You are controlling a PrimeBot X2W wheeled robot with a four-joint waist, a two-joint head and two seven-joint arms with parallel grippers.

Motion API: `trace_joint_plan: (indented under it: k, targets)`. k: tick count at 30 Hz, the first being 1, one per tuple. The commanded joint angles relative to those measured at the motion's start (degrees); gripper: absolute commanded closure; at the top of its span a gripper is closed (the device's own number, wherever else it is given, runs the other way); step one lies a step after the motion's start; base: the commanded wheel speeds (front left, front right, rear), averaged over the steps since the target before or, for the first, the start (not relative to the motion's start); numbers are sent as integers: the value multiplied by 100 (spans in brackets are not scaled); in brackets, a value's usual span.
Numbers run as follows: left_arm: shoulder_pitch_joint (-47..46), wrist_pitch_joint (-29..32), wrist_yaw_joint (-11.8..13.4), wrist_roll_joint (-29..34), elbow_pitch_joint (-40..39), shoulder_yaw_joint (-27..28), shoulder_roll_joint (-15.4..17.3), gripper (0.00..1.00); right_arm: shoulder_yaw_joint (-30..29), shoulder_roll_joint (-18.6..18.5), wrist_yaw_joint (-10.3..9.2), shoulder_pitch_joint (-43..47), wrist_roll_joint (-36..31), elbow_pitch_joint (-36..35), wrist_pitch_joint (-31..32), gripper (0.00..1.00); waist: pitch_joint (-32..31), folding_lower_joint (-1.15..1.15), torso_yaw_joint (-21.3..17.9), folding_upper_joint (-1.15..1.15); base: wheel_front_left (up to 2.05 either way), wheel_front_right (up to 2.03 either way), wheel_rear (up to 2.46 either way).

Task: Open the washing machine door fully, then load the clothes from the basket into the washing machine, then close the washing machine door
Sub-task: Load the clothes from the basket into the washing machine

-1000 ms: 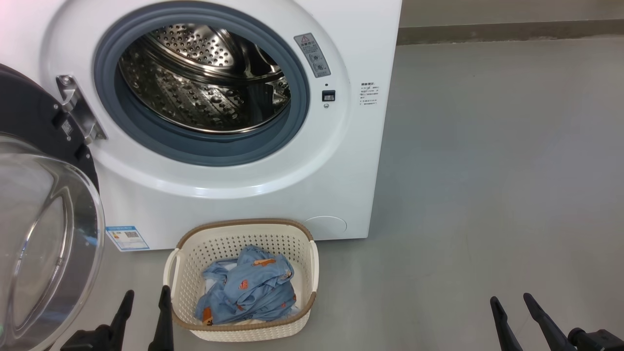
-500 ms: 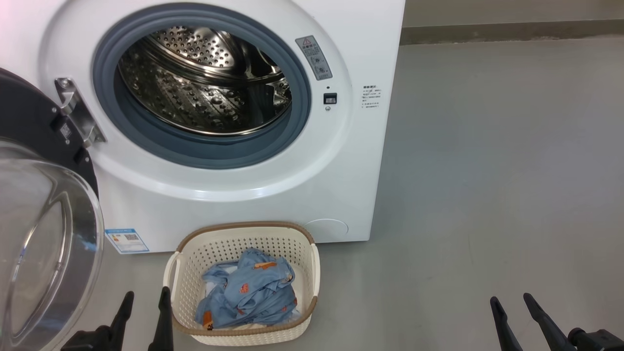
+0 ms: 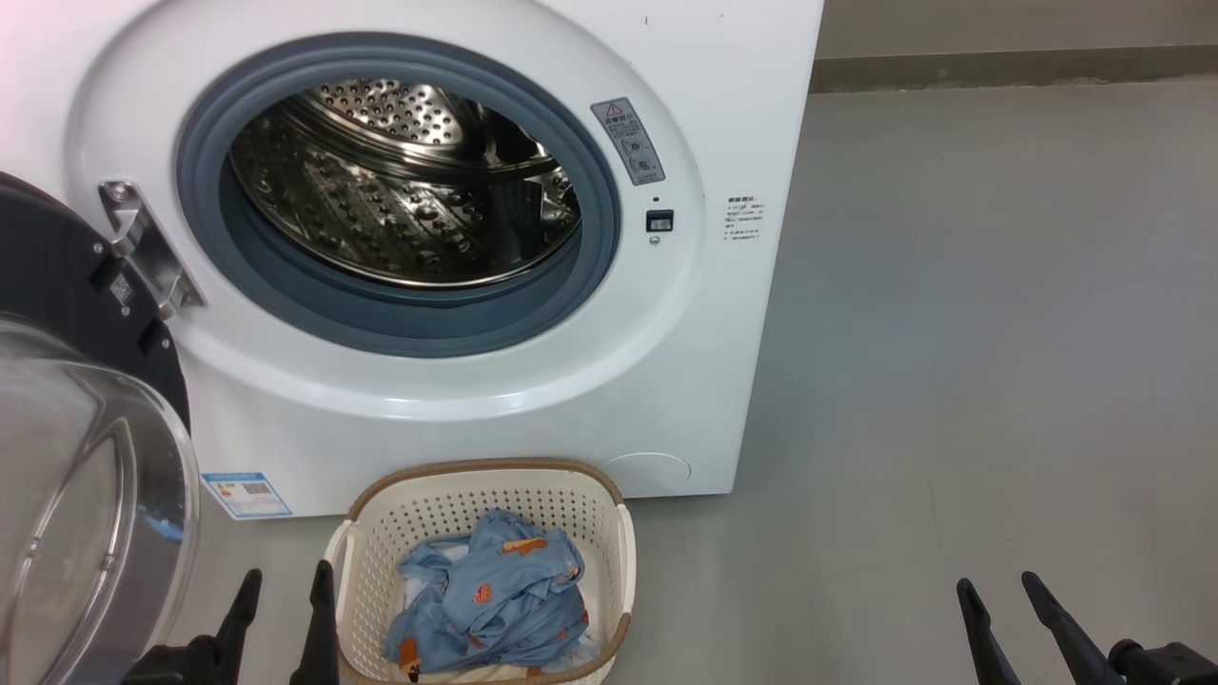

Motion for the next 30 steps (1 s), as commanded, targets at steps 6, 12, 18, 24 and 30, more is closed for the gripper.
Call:
trace_joint_plan:
  k: [6, 12, 18, 24, 30]
  targets:
    - [-144, -78, -13, 82, -121, 203, 82, 0, 116, -128, 9, -233, -15, -125, -69, 0, 18, 0, -6, 0, 1, -1, 0]
    - [-150, -78, -13, 76, -127, 209, 77, 0, 126, -127, 9, -247, -7, -110, -69, 0, 30, 0, -14, 0, 0, 0, 0]
    - [-149, -78, -13, 68, -122, 212, 72, 0, 142, -122, 9, -259, -4, -94, -69, 0, 24, 0, -25, 0, 0, 0, 0]
    - [-145, -78, -13, 58, -117, 204, 67, 0, 166, -91, 9, -277, -5, -92, -69, 0, 28, 0, -55, 0, 0, 0, 0]
    - [-128, -78, -13, 24, -91, 155, 78, 0, 187, -68, 9, -281, -1, -96, -69, 0, 61, 0, -121, 0, 0, 0, 0]
